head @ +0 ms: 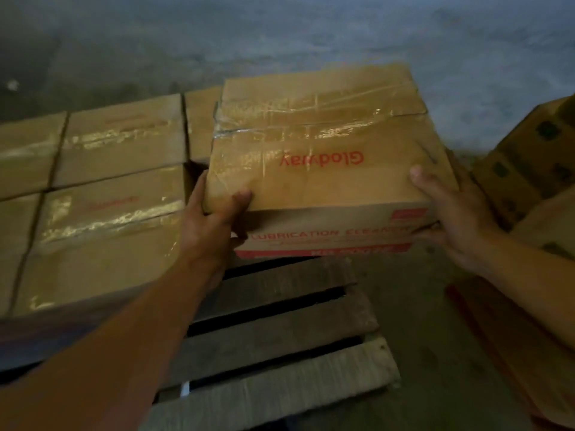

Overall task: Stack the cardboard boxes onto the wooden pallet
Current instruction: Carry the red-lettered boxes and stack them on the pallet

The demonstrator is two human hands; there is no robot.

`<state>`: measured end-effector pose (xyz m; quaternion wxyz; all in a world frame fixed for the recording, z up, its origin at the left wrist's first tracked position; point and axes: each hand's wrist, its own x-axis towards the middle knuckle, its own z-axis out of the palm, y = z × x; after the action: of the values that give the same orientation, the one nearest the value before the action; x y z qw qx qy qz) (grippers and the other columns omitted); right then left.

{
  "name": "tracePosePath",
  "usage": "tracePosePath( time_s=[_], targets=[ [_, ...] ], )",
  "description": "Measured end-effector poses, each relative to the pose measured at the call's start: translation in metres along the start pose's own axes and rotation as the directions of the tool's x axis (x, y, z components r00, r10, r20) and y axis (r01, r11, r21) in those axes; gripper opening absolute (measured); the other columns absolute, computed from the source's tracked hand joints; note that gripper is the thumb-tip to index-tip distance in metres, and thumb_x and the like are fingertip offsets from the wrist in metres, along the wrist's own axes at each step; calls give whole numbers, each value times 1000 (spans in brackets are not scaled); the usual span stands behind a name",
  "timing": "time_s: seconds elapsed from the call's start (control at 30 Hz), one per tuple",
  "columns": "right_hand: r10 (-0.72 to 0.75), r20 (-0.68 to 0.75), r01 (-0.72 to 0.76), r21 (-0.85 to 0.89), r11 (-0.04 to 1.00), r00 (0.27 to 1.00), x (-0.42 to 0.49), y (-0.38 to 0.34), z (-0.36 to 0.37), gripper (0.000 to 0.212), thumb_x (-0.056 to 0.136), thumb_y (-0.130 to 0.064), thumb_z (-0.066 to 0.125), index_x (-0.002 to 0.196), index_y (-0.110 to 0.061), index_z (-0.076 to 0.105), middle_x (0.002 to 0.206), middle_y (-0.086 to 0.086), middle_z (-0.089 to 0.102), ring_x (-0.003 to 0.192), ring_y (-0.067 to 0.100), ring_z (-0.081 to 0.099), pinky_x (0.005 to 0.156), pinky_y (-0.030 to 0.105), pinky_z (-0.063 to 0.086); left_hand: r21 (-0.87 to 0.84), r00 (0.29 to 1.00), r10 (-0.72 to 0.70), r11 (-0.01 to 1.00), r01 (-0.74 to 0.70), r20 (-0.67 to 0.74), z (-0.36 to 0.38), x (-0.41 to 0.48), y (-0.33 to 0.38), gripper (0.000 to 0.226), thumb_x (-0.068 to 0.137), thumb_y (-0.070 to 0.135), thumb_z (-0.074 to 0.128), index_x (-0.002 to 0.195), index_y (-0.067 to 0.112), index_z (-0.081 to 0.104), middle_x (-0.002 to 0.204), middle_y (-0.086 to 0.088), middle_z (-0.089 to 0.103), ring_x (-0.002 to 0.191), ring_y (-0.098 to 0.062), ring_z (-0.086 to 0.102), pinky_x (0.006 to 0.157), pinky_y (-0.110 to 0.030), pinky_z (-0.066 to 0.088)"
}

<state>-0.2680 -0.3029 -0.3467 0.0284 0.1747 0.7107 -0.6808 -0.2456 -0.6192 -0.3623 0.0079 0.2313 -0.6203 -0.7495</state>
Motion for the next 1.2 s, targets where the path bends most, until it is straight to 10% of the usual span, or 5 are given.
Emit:
tracePosePath(
  time_s=[0.4,0.53,0.8,1.03,1.2],
  targets=[
    [136,145,-124,-90,988,980,21,63,57,41,91,-41,67,128,-53,53,120,-5,69,108,21,65,88,72,50,20,986,-142,989,144,-84,-66,11,-55,45,92,19,65,116,56,61,117,7,62,106,-23,63,83,-56,57],
    [183,123,-173,-89,981,975,40,81,74,63,93,-37,67,149,-43,39,131,-4,64,119,25,61,95,76,43,107,991,-108,987,116,-80,-78,30,-70,43,93,16,65,124,45,63,106,12,71,83,-8,73,57,-26,58],
    [201,126,-189,-104,977,971,63,114,106,50,97,-30,64,141,-47,49,125,-14,66,110,16,63,94,67,47,271,987,11,962,33,-160,-96,39,-92,45,84,9,76,121,33,66,99,21,70,82,17,63,63,-3,48],
    [216,99,-205,-116,972,971,71,137,110,49,97,-30,64,141,-46,48,122,-18,64,106,8,62,81,48,53,580,980,47,811,76,-194,-104,54,-99,46,72,29,87,114,18,72,119,-8,67,108,-24,64,95,-42,54],
    [199,110,-175,-196,965,974,71,147,110,53,100,-29,60,147,-44,40,116,-27,60,102,0,63,81,39,56,723,955,140,683,98,-261,-99,54,-105,88,69,33,89,146,23,48,123,-7,43,102,-20,50,98,-27,44]
  ],
)
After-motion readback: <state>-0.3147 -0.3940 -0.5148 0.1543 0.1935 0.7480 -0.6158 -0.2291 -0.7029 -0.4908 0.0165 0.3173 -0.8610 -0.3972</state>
